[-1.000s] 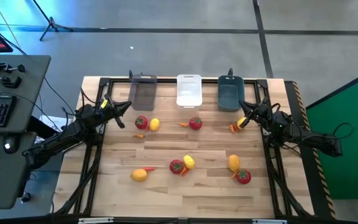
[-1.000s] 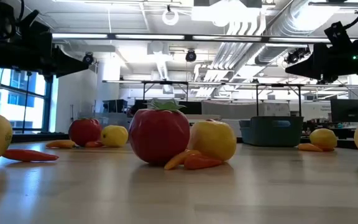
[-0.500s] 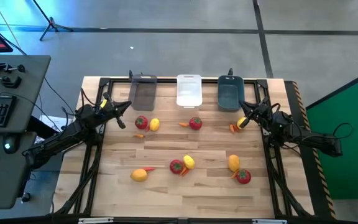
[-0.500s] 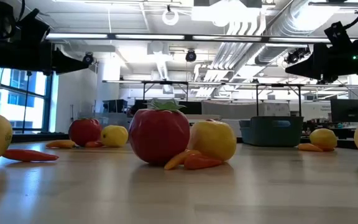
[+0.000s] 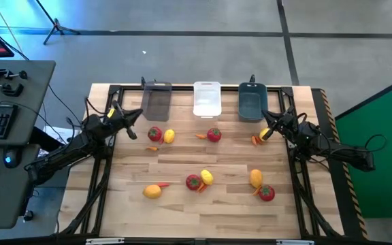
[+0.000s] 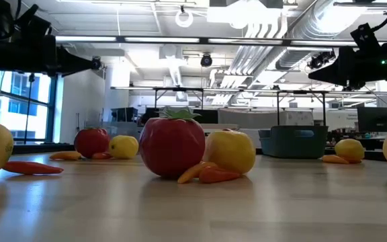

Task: Sort produce into baskets
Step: Put the red tomato into the white bin

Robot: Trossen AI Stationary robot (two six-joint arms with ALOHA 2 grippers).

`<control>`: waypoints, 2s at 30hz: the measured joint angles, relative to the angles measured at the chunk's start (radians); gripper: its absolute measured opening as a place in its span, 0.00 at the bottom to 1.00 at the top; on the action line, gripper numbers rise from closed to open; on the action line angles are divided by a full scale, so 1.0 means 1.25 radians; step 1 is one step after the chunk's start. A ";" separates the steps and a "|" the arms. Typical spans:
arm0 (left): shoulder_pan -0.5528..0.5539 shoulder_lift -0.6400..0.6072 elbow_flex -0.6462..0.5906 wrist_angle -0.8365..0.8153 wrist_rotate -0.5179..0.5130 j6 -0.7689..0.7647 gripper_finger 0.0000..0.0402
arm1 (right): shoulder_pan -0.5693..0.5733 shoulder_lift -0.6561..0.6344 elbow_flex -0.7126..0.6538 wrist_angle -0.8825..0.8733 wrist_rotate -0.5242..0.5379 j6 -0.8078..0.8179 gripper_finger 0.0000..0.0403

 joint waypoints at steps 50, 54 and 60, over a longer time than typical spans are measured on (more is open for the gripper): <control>-0.204 0.517 0.357 -0.148 0.067 -0.055 0.00 | 0.000 0.000 0.000 0.000 0.000 0.000 0.00; -0.216 0.580 0.404 -0.204 0.035 -0.087 0.02 | 0.000 0.000 0.000 0.000 0.000 0.000 0.00; -0.222 0.702 0.474 -0.356 0.029 -0.113 0.07 | 0.000 0.000 0.000 0.000 0.000 0.000 0.00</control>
